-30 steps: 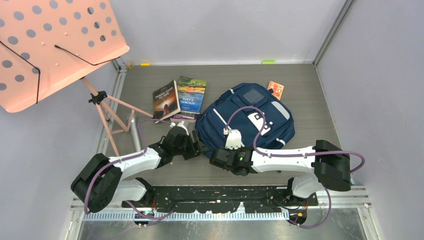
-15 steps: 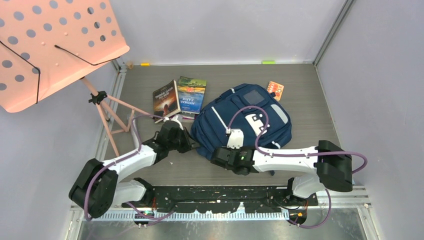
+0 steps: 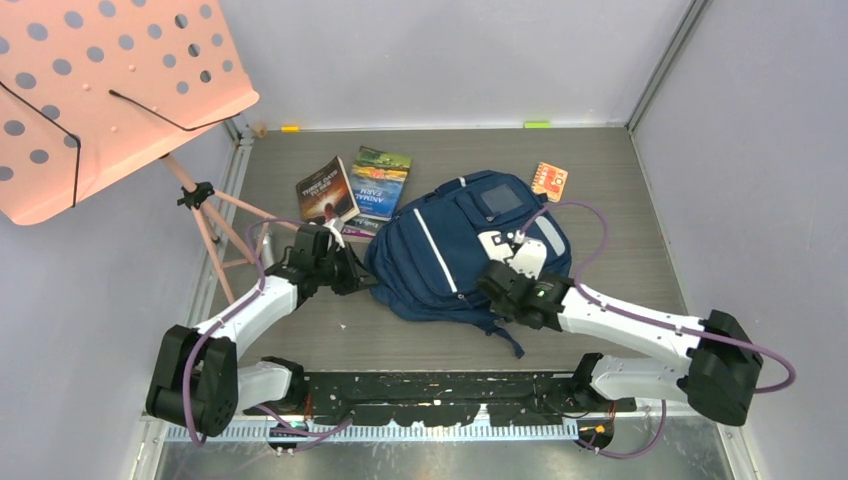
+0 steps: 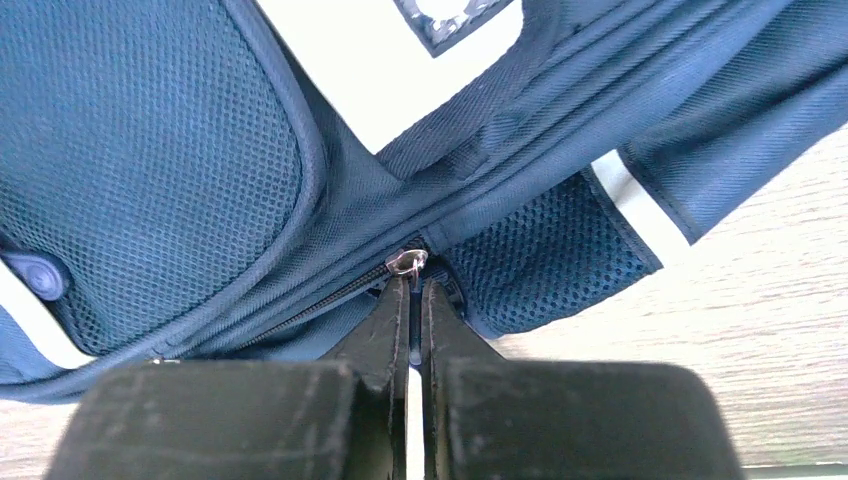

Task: Pack the student bag
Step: Zip the student bag at the center of the board.

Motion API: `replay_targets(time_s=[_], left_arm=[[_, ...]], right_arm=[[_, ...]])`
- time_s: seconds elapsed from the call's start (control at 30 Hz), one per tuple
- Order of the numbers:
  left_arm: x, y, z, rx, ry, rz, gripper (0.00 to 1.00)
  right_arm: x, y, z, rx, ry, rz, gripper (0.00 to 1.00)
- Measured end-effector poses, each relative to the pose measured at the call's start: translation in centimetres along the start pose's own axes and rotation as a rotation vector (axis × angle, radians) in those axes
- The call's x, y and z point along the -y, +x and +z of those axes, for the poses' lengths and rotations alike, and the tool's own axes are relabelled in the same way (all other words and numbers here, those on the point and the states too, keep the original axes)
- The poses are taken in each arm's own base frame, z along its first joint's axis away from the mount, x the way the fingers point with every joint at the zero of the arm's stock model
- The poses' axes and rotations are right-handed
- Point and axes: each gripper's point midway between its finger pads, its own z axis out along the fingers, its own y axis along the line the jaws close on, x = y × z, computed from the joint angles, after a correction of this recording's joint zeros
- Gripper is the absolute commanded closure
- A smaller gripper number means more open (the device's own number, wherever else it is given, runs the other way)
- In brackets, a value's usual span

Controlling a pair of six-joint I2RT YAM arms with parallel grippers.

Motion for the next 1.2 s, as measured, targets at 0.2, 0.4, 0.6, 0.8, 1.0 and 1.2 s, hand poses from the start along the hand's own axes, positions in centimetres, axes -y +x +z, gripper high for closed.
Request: replay_targets(time_s=[0.2,0.4,0.6,0.8,1.0,1.2], left_arm=[[0.1,0.3,-0.2,-0.034,0.033,-0.005,1.00],[0.5,0.4,-0.3,-0.049,0.057,-0.001,1.00],[0.6,0.5,-0.4,-0.056,0.078,0.030,0.64],[0.1,-0.2,-1.9,-0.003,0.058,0.091,0.28],[1.5,-0.6,-4.6,0.076,0.092,0.167,0.22],[3.5,0.1,-5.5,0.079,0.153,0.204,0.21]], right_arm=[[1.6,-2.3,0.5,0.014,-0.010,0.089,1.00],[2.0,-3.2,0.9,0.018,-0.017,0.052,1.00],[1.9,-3.8,0.4,0.012,-0.027,-0.019,0.51],[3.8,-4.5,-0.7,0.011,0.010,-0.069,0.28],[3.2,-2.7,-2.8,-0.074,-0.108,-0.064,0.29],[3.6,1.5,-2.0,-0.167,-0.186,-0.007,0.37]])
